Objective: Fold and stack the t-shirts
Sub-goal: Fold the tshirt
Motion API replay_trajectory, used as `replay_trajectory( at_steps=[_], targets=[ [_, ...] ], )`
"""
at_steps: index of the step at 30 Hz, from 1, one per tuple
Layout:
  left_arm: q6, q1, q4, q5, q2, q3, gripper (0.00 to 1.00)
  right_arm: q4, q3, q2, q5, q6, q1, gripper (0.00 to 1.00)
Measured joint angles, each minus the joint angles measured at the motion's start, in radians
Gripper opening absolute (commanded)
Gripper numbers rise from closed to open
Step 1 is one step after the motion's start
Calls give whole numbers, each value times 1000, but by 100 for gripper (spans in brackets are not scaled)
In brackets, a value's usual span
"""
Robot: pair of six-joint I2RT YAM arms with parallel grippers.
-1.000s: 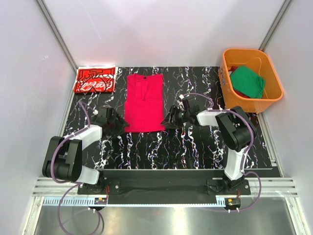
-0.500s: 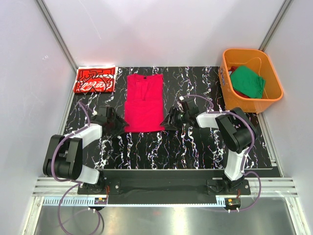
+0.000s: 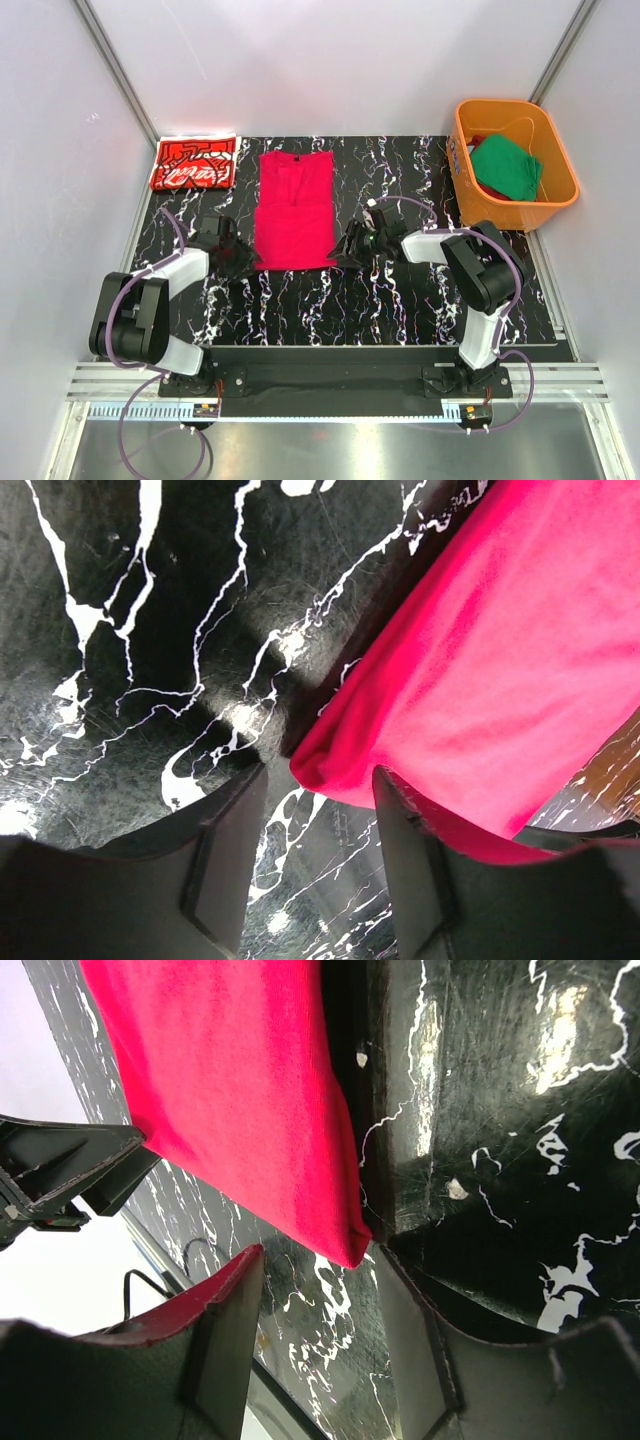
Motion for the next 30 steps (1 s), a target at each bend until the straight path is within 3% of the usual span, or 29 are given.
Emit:
replay_trajectory(
  at_steps=[4, 6, 7, 10, 11, 12, 13, 18, 22, 30],
  targets=[
    [2, 0, 3, -2, 7, 0, 46, 6, 0, 6, -2, 5, 1, 53],
    [7, 0, 5, -3, 11, 2, 39, 19, 1, 15, -6, 14, 2, 50],
    [10, 0, 8, -3, 16, 3, 36, 24, 3, 20, -7, 16, 3, 43],
    [26, 0, 18, -9, 26, 3, 12, 43, 12, 49, -11, 24, 6, 25],
    [34, 0, 22, -9, 31, 3, 7, 51, 13, 59, -13, 29, 6, 10],
    [44, 0, 29, -6, 32, 3, 0, 58, 14, 67, -16, 27, 6, 3],
    [53, 0, 34, -6, 32, 3, 0, 64, 14, 76, -18, 32, 6, 0],
    [87, -24, 45, -26, -10, -27, 0, 85, 5, 77, -24, 28, 9, 0],
    [95, -84, 3, -58, -144, -106, 0, 69, -74, 1, -4, -1, 33, 0],
    [-8, -386, -138, -167, -505, -273, 0, -4, -348, -283, 70, -7, 196, 0]
  ],
)
